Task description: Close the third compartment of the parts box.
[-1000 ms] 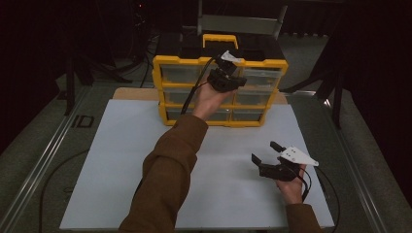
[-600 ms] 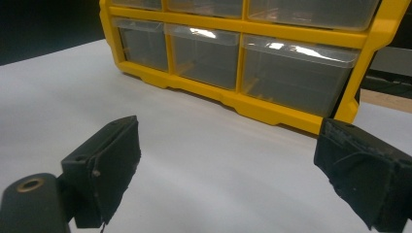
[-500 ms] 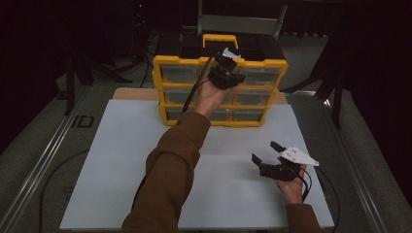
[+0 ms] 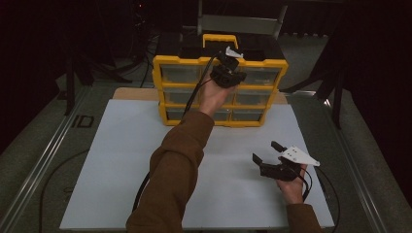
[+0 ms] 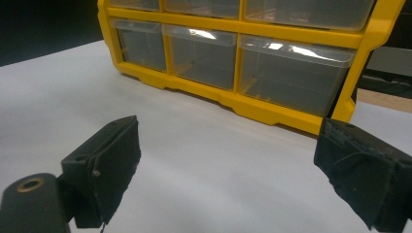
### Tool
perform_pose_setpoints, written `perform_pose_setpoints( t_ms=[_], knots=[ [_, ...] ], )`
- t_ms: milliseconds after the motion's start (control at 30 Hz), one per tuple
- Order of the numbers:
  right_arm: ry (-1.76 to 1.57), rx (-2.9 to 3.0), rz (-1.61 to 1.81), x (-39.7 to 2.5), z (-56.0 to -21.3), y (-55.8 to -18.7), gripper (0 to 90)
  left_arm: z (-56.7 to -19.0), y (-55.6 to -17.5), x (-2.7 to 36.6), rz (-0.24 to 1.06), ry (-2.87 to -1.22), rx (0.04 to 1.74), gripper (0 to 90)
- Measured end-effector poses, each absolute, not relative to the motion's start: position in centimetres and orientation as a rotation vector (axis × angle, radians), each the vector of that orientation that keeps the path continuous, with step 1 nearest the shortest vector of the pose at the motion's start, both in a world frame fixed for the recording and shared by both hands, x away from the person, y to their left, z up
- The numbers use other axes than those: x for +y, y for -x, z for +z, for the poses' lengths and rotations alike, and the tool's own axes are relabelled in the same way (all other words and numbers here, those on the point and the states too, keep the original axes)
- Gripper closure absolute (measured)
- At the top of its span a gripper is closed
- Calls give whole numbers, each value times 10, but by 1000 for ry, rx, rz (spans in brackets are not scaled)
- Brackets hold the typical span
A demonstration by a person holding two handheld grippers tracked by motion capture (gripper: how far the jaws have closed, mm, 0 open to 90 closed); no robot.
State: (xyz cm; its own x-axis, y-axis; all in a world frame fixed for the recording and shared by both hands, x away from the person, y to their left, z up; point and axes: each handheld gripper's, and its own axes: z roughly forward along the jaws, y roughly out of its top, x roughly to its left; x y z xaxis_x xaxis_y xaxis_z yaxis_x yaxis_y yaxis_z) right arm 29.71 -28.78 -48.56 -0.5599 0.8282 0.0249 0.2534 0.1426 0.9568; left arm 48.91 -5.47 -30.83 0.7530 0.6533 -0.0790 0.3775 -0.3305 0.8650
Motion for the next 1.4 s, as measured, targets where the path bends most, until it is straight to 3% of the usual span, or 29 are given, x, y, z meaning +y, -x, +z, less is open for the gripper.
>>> perform_pose_setpoints(
  t_ms=[533,1400],
  knots=[
    [-1031,1905,1427,-287,-486,-297,92,-318,-481,-37,326,-1949,747,899],
    [-1019,1926,1421,-282,-486,-296,92,-328,-451,26,303,-1986,729,383]
  ],
)
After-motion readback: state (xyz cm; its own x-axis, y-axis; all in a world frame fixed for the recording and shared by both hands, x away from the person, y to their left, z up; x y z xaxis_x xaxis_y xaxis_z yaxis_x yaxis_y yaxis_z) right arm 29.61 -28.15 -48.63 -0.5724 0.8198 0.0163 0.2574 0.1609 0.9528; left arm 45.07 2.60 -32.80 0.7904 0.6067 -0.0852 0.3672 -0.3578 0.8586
